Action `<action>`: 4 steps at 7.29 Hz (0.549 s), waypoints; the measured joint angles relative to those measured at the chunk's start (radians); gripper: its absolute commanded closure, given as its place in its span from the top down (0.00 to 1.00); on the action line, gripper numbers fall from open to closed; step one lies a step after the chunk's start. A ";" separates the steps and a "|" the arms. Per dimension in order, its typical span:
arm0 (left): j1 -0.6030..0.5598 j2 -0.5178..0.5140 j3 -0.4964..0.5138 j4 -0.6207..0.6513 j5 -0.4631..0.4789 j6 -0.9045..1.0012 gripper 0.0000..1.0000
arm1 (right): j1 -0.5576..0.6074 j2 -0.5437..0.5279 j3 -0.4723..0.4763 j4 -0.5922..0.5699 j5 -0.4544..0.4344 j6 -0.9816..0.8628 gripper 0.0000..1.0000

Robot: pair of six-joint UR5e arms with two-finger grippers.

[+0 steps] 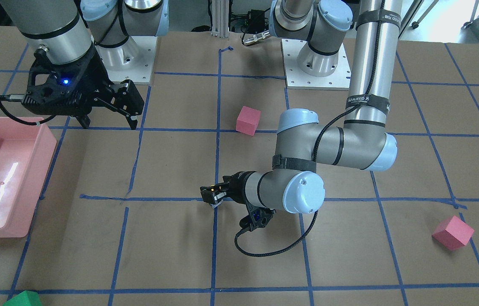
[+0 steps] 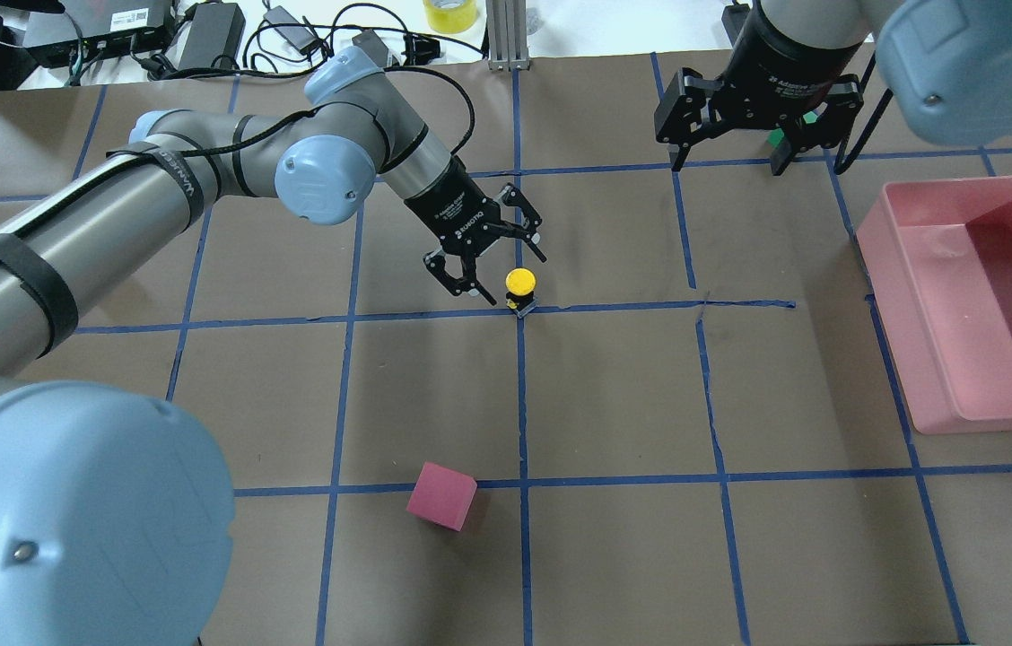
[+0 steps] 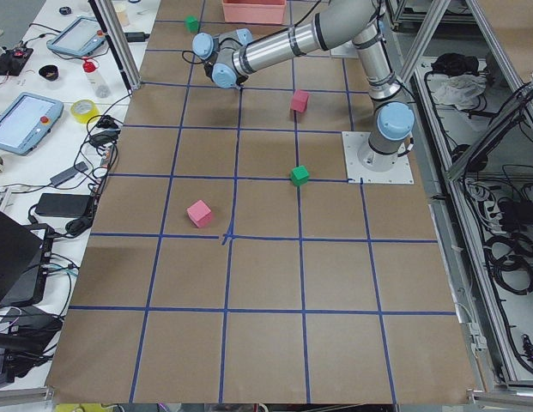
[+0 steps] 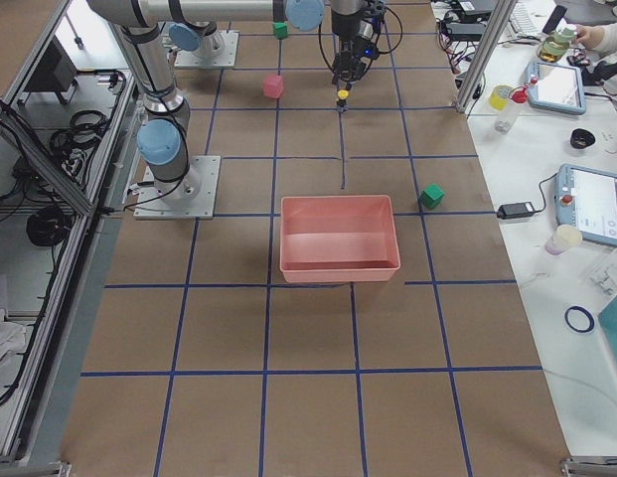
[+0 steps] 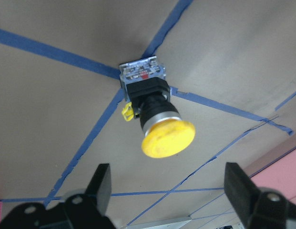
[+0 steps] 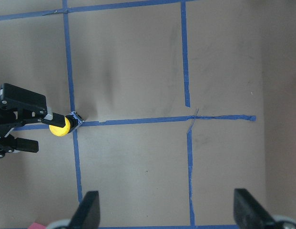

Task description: Align button upright

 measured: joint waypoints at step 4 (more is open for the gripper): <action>0.020 0.301 0.001 -0.172 0.298 0.205 1.00 | -0.002 0.000 -0.003 0.005 0.003 -0.001 1.00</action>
